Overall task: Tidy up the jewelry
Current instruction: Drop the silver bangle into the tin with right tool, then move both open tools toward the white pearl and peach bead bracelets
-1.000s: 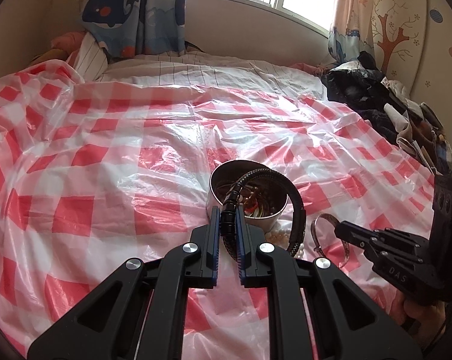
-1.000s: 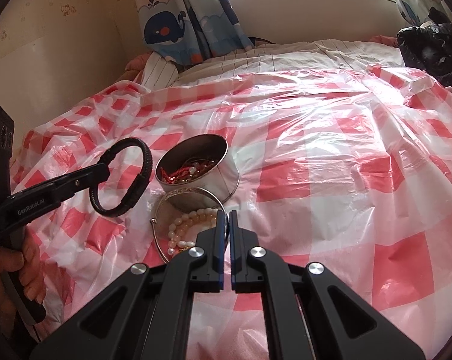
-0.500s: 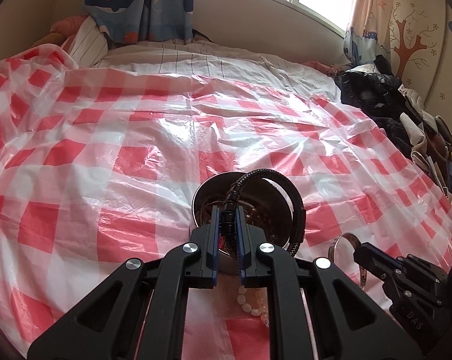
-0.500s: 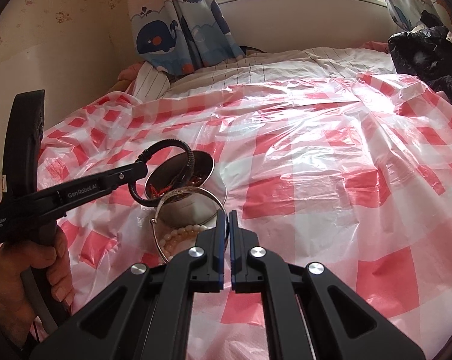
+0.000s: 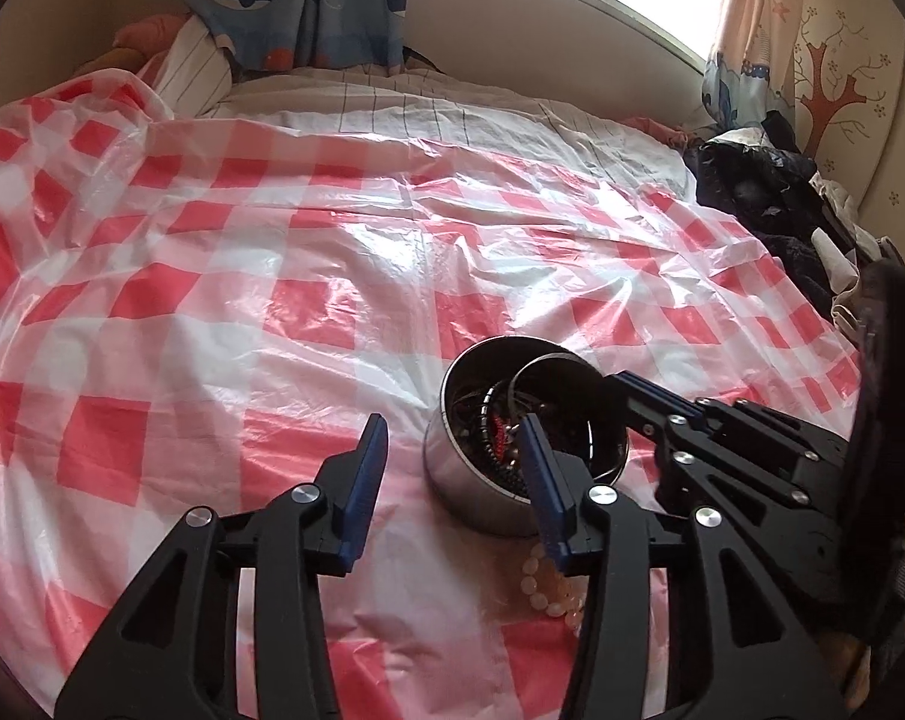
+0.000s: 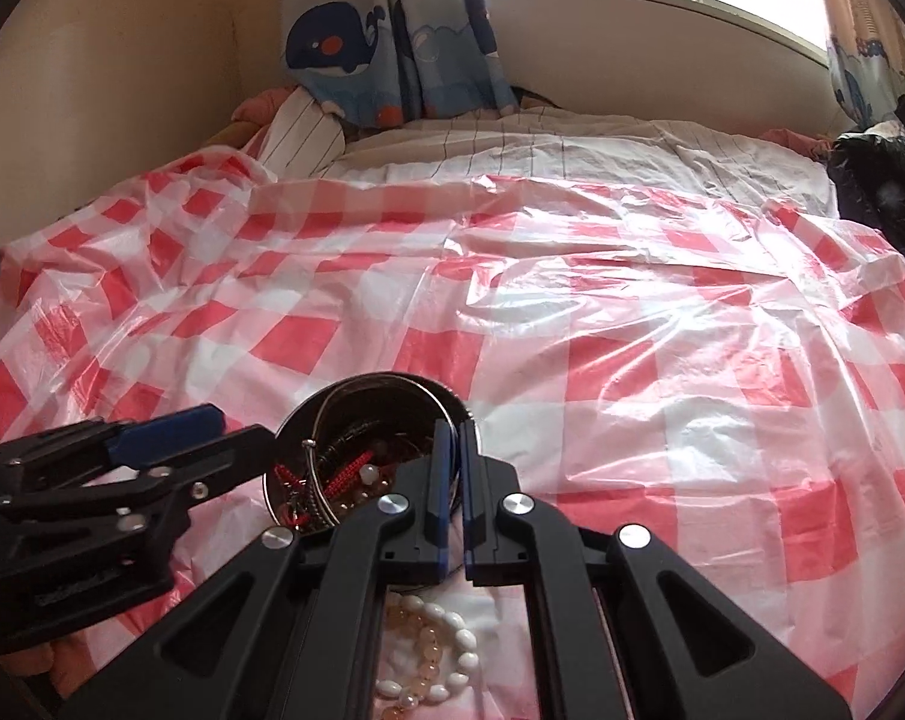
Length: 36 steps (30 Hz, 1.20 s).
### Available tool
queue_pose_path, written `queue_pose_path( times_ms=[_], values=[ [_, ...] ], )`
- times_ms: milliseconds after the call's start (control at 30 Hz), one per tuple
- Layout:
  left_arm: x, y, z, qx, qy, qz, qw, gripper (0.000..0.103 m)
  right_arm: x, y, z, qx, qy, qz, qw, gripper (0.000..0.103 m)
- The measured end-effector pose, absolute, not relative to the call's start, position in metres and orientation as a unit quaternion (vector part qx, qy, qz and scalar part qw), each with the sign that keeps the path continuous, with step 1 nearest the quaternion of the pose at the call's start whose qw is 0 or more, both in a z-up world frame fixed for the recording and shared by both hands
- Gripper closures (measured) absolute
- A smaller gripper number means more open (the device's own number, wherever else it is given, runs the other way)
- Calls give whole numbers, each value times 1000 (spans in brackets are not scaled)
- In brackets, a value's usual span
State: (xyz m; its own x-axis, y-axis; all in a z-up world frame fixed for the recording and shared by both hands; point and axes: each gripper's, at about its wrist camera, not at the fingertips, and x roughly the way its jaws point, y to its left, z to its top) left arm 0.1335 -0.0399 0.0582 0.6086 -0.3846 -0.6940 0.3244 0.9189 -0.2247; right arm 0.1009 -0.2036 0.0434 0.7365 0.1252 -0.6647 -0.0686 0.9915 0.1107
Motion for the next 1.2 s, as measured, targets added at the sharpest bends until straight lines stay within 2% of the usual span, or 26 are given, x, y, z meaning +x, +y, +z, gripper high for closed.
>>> queue_pose_path(
  times_ms=[67, 100, 300, 500, 800, 1067, 1200],
  values=[
    [122, -29, 60, -44, 394, -191, 898, 57, 102, -200, 39, 37, 365, 60, 928, 75],
    [116, -24, 60, -47, 393, -189, 899, 57, 98, -200, 40, 35, 359, 53, 931, 70],
    [79, -17, 49, -27, 405, -197, 893, 54, 46, -214, 44, 46, 361, 63, 929, 70],
    [54, -13, 29, -23, 409, -205, 889, 49, -1, -238, 16, 89, 402, 68, 909, 70],
    [43, -24, 24, 2, 400, -220, 890, 46, 8, -228, 12, 71, 400, 56, 912, 70],
    [44, -27, 25, 7, 402, -221, 889, 45, 44, -204, -1, -24, 438, 32, 898, 69],
    [41, -29, 28, 24, 394, -218, 893, 44, 35, -182, -2, -38, 461, 140, 875, 69]
  ],
)
